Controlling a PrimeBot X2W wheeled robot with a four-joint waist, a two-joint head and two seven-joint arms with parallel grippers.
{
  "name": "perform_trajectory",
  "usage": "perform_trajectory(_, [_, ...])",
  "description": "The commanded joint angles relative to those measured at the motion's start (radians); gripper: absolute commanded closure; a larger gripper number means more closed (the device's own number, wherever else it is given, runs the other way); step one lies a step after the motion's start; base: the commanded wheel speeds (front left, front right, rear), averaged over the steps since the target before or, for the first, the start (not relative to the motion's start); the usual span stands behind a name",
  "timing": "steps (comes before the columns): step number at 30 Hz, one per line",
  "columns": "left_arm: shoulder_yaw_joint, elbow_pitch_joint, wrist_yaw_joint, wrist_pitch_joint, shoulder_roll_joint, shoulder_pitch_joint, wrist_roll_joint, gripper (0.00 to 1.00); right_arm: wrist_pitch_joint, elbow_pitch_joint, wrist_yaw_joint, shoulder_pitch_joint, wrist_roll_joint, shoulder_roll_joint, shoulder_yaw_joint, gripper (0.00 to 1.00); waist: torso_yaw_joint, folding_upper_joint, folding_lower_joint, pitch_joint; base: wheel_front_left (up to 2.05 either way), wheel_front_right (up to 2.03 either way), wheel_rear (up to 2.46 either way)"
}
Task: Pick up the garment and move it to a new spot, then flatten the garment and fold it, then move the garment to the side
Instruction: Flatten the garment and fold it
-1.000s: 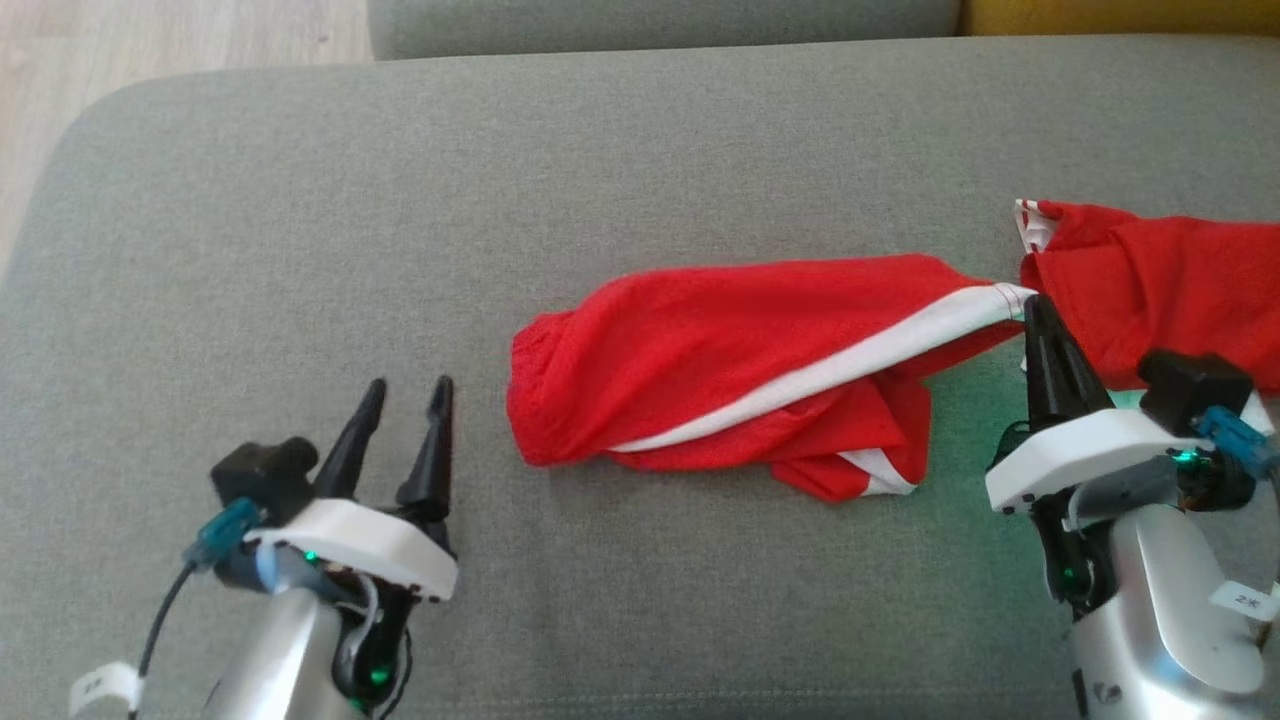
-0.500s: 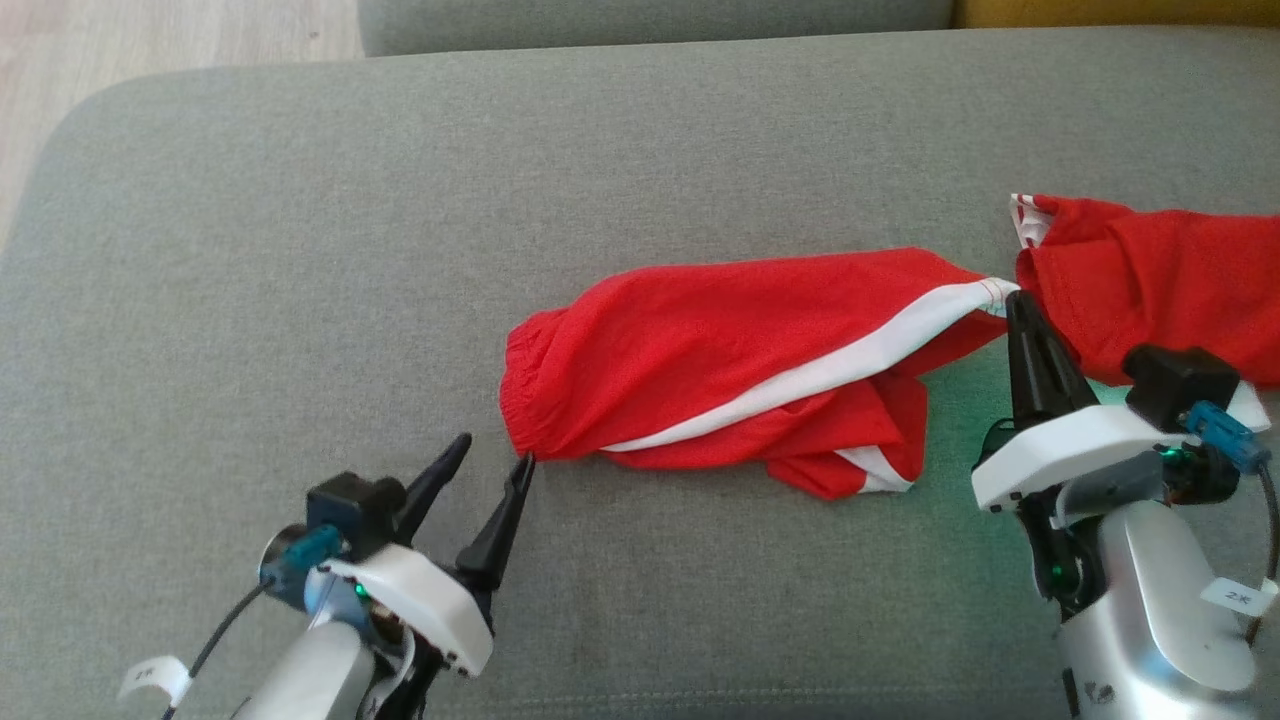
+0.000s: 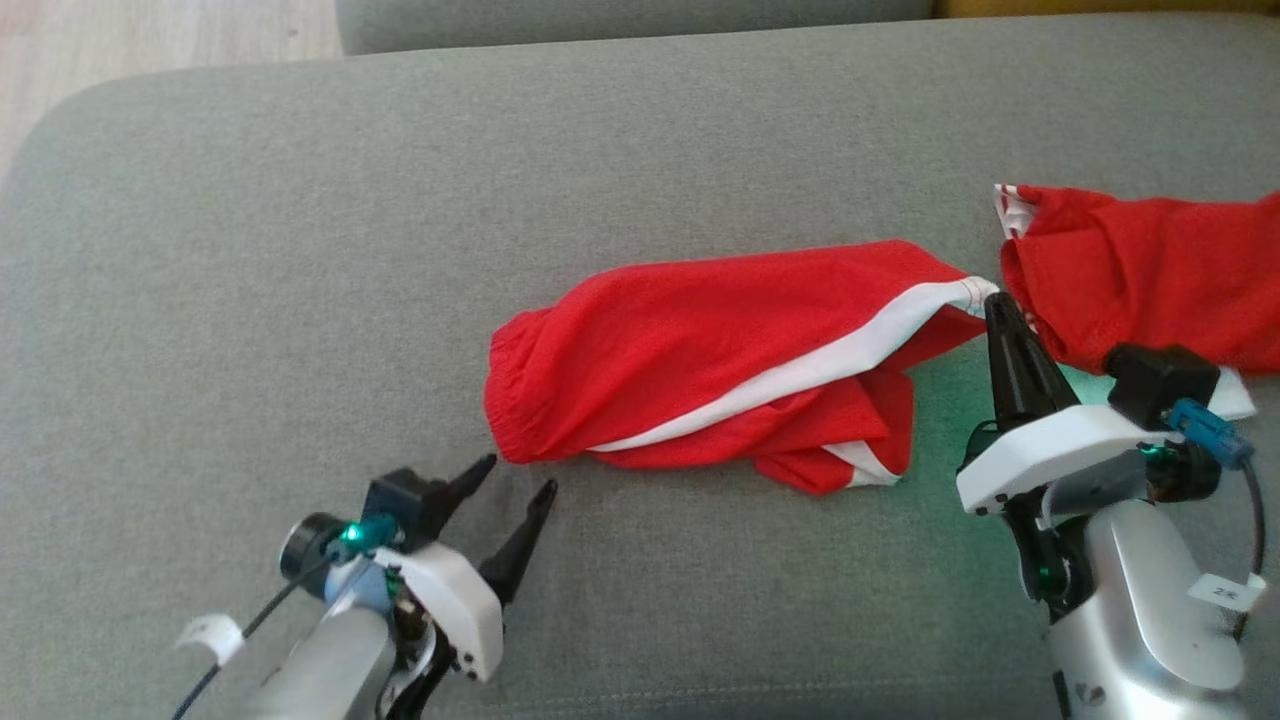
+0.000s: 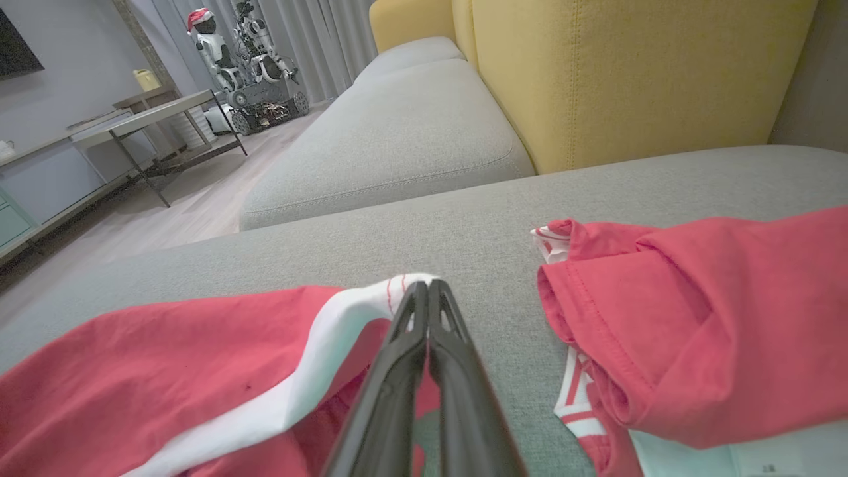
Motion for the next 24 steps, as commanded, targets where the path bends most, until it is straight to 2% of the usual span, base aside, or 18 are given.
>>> perform_trajectory(1, [0.028,-0.005,0.001,-0.01,0.007,-0.053,0.014,0.0,0.001,-0.037,0.002,-0.048,0.006,-0.002,0.024,1.0,-0.005,0.0,0.0,0.004,0.0,0.0,0.0])
perform_trajectory(14, [0.031,0.044,-0.002,-0.027,-0.026,-0.118,0.025,0.0,-0.001,-0.041,0.002,-0.055,0.011,-0.002,0.019,1.0,-0.011,0.0,0.0,0.028,0.0,0.0,0.0])
perform_trajectory(15, [0.034,0.039,-0.002,-0.027,-0.026,-0.12,0.025,0.07,-0.001,-0.04,0.002,-0.055,0.01,-0.002,0.018,1.0,-0.009,0.0,0.0,0.029,0.0,0.0,0.0])
perform_trajectory(16, [0.038,0.034,-0.002,-0.028,-0.025,-0.121,0.025,0.63,-0.001,-0.04,0.002,-0.056,0.01,-0.002,0.017,1.0,-0.008,0.0,0.0,0.031,0.0,0.0,0.0])
perform_trajectory(17, [0.041,0.028,-0.003,-0.028,-0.024,-0.121,0.025,0.93,-0.001,-0.04,0.002,-0.056,0.009,-0.002,0.016,1.0,-0.007,0.0,0.0,0.032,0.0,0.0,0.0])
perform_trajectory(18, [0.044,0.023,-0.003,-0.028,-0.023,-0.12,0.024,1.0,-0.001,-0.039,0.002,-0.057,0.009,-0.002,0.015,1.0,-0.005,0.0,0.0,0.033,0.0,0.0,0.0])
perform_trajectory(24, [0.059,-0.016,-0.005,-0.028,-0.006,-0.11,0.02,1.0,0.0,-0.028,0.002,-0.06,0.0,-0.002,0.005,1.0,0.006,0.0,0.0,0.024,0.0,0.0,0.0])
